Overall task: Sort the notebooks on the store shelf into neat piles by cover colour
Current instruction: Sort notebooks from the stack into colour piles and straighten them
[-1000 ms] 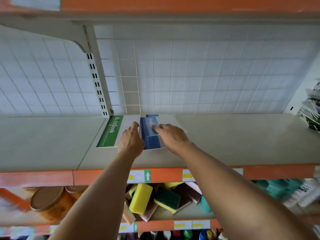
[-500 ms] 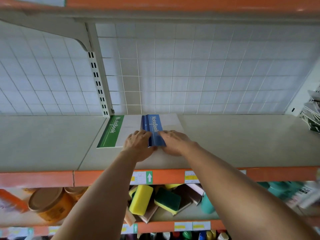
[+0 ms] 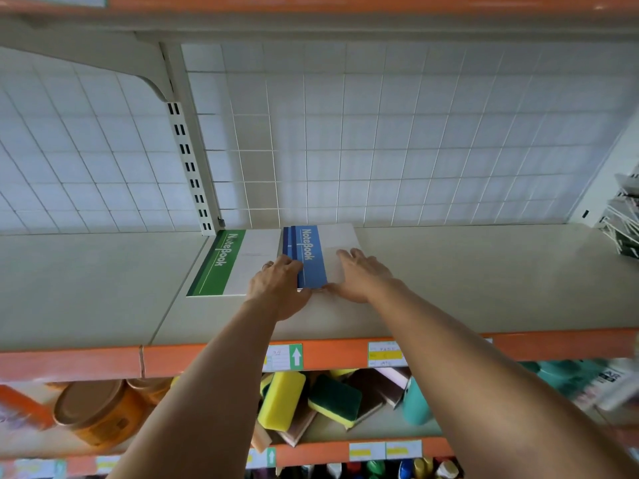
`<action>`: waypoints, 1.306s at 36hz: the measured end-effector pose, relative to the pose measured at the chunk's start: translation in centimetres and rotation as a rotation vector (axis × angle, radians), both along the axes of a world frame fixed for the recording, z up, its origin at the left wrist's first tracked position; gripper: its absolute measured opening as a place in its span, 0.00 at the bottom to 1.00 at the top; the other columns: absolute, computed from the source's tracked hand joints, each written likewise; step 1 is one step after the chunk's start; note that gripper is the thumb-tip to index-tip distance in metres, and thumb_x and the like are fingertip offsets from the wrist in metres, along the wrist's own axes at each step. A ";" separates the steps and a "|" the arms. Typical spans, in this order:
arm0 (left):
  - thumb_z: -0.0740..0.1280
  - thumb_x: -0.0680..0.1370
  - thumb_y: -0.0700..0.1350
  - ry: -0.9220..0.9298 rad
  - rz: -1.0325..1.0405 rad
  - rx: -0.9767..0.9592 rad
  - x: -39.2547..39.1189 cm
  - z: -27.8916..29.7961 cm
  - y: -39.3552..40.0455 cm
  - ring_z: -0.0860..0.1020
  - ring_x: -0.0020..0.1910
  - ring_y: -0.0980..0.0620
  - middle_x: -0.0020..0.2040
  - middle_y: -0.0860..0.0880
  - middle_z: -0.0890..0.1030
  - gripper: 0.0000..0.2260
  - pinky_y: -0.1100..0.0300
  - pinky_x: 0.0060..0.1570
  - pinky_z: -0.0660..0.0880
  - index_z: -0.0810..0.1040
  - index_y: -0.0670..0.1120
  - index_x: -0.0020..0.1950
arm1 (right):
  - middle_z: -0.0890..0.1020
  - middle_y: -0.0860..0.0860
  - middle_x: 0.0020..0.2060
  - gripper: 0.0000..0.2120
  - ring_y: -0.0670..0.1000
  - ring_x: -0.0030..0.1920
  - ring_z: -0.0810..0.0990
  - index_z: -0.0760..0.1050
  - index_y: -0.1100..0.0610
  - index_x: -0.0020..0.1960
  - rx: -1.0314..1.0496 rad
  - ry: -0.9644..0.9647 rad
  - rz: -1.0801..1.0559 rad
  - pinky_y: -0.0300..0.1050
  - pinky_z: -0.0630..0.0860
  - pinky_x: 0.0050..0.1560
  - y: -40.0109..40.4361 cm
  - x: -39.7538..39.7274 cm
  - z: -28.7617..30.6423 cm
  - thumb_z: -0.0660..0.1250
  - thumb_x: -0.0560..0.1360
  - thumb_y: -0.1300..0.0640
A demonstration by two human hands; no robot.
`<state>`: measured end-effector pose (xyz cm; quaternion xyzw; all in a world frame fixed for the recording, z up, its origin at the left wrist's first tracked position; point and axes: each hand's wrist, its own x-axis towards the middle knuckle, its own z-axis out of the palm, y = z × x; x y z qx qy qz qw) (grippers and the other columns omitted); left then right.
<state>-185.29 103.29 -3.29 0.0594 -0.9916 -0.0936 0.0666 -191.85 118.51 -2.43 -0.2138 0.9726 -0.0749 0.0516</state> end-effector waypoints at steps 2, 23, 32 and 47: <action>0.65 0.77 0.53 -0.001 -0.003 0.018 -0.1 0.0 0.2 0.71 0.63 0.45 0.67 0.49 0.69 0.23 0.51 0.57 0.72 0.68 0.49 0.70 | 0.63 0.56 0.71 0.39 0.60 0.67 0.67 0.52 0.54 0.76 -0.006 0.007 0.017 0.54 0.69 0.62 -0.2 0.1 0.0 0.65 0.74 0.39; 0.56 0.81 0.56 0.083 0.033 0.049 -0.7 2.6 6.2 0.73 0.63 0.45 0.65 0.46 0.74 0.18 0.51 0.54 0.73 0.72 0.49 0.67 | 0.66 0.56 0.71 0.30 0.59 0.68 0.67 0.58 0.55 0.74 0.037 0.110 -0.110 0.54 0.69 0.63 8.3 2.0 2.9 0.56 0.79 0.39; 0.56 0.82 0.54 0.091 -0.069 0.095 -0.8 4.1 16.7 0.71 0.64 0.46 0.64 0.47 0.75 0.17 0.52 0.58 0.70 0.74 0.50 0.65 | 0.68 0.56 0.69 0.28 0.58 0.68 0.67 0.62 0.56 0.72 0.026 0.151 -0.274 0.52 0.67 0.64 20.9 4.9 4.7 0.55 0.79 0.40; 0.56 0.82 0.54 0.188 -0.223 0.187 2.2 6.5 39.9 0.74 0.60 0.47 0.61 0.48 0.76 0.15 0.56 0.55 0.72 0.76 0.50 0.63 | 0.72 0.53 0.66 0.25 0.56 0.65 0.71 0.65 0.53 0.71 0.052 0.242 -0.509 0.50 0.69 0.61 45.0 11.0 8.2 0.56 0.79 0.41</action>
